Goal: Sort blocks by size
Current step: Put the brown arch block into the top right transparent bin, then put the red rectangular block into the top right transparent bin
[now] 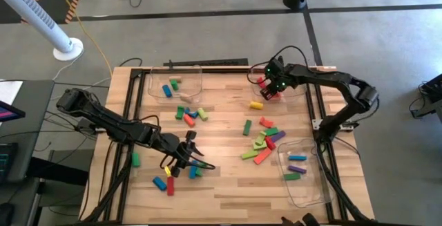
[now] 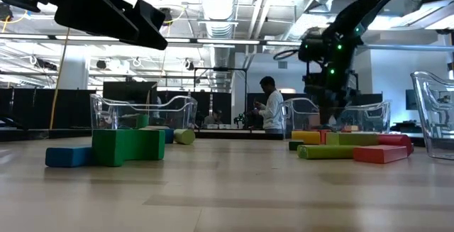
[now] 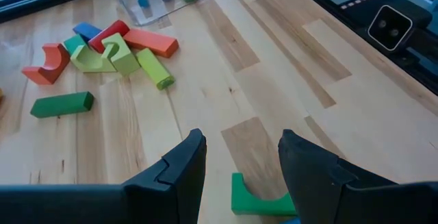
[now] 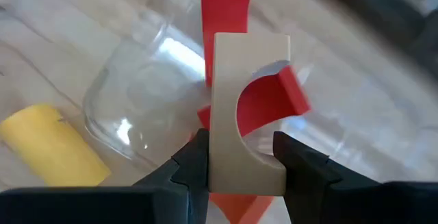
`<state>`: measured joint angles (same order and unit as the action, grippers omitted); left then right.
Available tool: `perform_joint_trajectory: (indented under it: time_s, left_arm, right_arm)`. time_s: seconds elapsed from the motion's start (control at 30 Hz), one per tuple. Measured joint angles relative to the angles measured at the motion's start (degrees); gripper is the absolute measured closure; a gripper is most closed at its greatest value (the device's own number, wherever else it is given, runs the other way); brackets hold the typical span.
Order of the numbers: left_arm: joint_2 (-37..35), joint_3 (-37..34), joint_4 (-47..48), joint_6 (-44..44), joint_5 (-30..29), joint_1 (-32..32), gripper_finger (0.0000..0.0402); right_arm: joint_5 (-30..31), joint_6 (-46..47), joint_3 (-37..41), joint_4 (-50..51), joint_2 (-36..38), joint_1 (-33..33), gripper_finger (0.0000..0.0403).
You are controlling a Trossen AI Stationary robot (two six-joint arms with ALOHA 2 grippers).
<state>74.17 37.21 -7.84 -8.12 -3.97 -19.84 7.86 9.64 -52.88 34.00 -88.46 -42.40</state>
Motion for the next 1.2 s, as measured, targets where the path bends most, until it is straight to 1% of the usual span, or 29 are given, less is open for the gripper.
perform_joint_trajectory:
  time_s: [0.1,0.3,0.5,0.6,0.7,0.9,1.07,1.2]
  left_arm:
    - [0.0,0.0,0.4,0.2,0.0,0.0,0.0228]
    - [0.0,0.0,1.0,0.5,0.0,0.0,0.0228]
    - [0.0,0.0,1.1,0.5,0.0,0.0,0.0228]
    - [0.0,0.0,1.2,0.5,0.0,0.0,0.0228]
    - [0.0,0.0,1.3,0.5,0.0,0.0,0.0228]
    - [0.0,0.0,1.7,0.5,0.0,0.0,0.0228]
    - [0.0,0.0,2.1,0.7,0.0,0.0,0.0228]
    - [0.0,0.0,2.1,0.7,0.0,0.0,0.0228]
  right_arm:
    - [-2.2,0.0,0.0,-0.1,-1.8,-0.6,0.0237]
    - [-2.6,0.0,-0.2,-0.8,-3.5,-0.9,0.0234]
    - [-2.8,-0.5,0.1,-1.4,-2.0,-0.8,0.0198]
    - [-2.8,-0.5,0.0,-1.7,0.1,-0.8,0.0177]
    - [-2.7,-0.6,0.0,-1.3,2.5,-0.5,0.0165]
    - [-1.7,-0.2,0.0,-1.7,9.6,1.9,0.0161]
    - [-1.4,0.5,0.0,-1.9,16.2,6.0,0.0161]
    - [-1.4,0.5,0.0,-2.6,21.1,12.0,0.0161]
